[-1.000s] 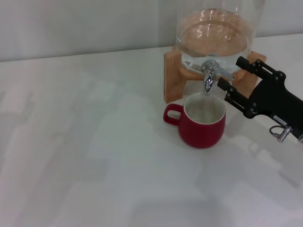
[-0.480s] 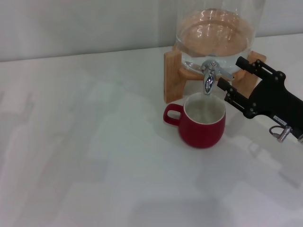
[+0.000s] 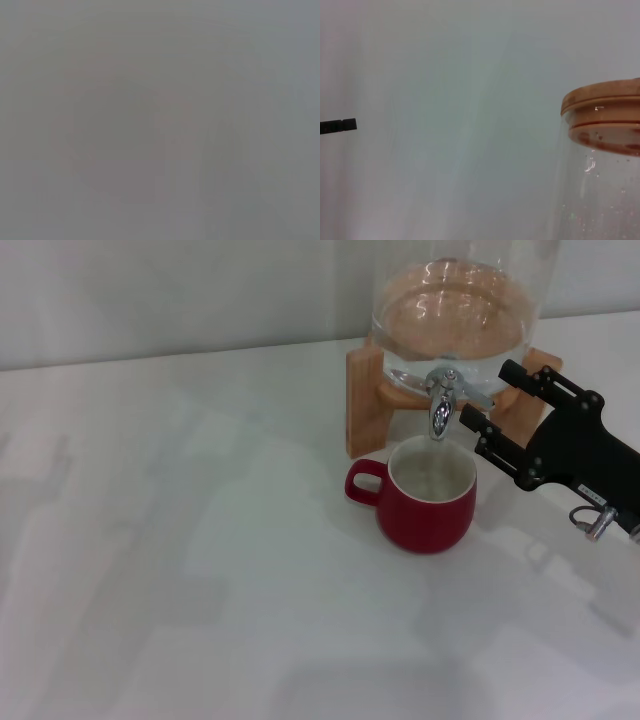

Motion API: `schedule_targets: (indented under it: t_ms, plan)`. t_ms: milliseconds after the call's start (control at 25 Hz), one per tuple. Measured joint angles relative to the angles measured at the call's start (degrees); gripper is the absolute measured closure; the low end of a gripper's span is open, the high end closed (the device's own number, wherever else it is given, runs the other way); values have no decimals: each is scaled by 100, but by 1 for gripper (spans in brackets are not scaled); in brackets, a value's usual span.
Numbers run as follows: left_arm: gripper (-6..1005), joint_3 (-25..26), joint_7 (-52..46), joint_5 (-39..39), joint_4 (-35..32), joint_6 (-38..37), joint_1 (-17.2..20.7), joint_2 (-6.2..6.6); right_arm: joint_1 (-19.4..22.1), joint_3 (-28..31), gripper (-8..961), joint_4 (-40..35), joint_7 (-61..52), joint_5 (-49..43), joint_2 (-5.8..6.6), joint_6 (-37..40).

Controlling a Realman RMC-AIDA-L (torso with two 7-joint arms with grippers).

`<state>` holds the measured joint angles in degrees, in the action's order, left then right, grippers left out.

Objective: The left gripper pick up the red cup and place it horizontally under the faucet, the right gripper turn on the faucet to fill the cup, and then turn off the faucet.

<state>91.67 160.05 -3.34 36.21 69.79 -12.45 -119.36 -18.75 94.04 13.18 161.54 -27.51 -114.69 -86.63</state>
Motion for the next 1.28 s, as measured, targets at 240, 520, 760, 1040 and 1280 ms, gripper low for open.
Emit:
schedule_targets:
  t_ms: [240,520,760,1040,1280]
  plan:
    - [252,0,-1,0,0,0,-3,0,-1,70,336,0,0,1,0,12]
    - [252,0,-10,0,10,9,12,0,-47,92,336,0,0,1,9,142]
    - [251,0,-20,0,25,17,39,0,-48,228,336,0,4,-5,27,191]
    - [251,0,-27,0,40,27,42,0,-9,382,336,0,9,-11,61,215]
    - [251,0,-27,0,46,27,34,0,0,451,336,-40,76,-9,77,237]
